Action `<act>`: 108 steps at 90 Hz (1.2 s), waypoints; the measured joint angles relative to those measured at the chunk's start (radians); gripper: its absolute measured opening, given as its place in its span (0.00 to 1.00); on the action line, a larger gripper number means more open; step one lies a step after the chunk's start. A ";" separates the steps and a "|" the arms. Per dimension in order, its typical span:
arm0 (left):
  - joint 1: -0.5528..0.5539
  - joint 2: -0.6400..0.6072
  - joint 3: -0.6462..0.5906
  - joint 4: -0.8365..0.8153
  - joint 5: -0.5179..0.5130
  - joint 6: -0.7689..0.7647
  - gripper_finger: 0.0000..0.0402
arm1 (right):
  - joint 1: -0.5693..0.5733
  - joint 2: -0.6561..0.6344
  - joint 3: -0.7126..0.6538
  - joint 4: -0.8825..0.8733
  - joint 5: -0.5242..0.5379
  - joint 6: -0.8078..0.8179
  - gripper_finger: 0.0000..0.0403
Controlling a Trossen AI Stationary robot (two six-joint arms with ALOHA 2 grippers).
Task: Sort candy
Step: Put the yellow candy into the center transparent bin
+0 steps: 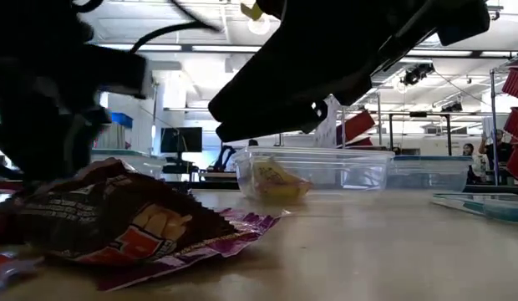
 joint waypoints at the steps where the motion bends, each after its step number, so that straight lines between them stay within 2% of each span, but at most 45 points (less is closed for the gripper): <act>1: 0.002 0.001 0.000 0.018 0.000 0.010 0.36 | -0.001 0.000 0.000 -0.001 0.000 0.001 0.46; 19: 0.056 0.005 -0.003 0.241 -0.005 0.165 0.36 | -0.011 0.000 0.000 -0.006 0.013 0.001 0.46; 38: 0.094 -0.012 -0.003 0.180 -0.004 0.199 0.36 | -0.018 0.001 0.000 -0.087 0.095 0.009 0.46; 50: 0.065 -0.093 -0.003 0.109 -0.020 0.184 0.36 | -0.036 0.024 0.000 -0.078 0.102 0.042 0.46; 72: -0.073 -0.307 -0.003 0.058 -0.211 0.188 0.36 | -0.056 0.107 0.000 0.001 0.096 0.063 0.46; 88: -0.214 -0.407 -0.003 0.059 -0.475 0.189 0.36 | -0.080 0.117 0.002 -0.003 0.117 0.093 0.44; 97: -0.288 -0.444 -0.035 0.099 -0.604 0.193 0.36 | -0.091 0.117 0.002 -0.007 0.116 0.097 0.37; 108: -0.324 -0.505 -0.144 0.236 -0.612 0.199 0.36 | -0.106 0.117 0.002 -0.009 0.116 0.092 0.21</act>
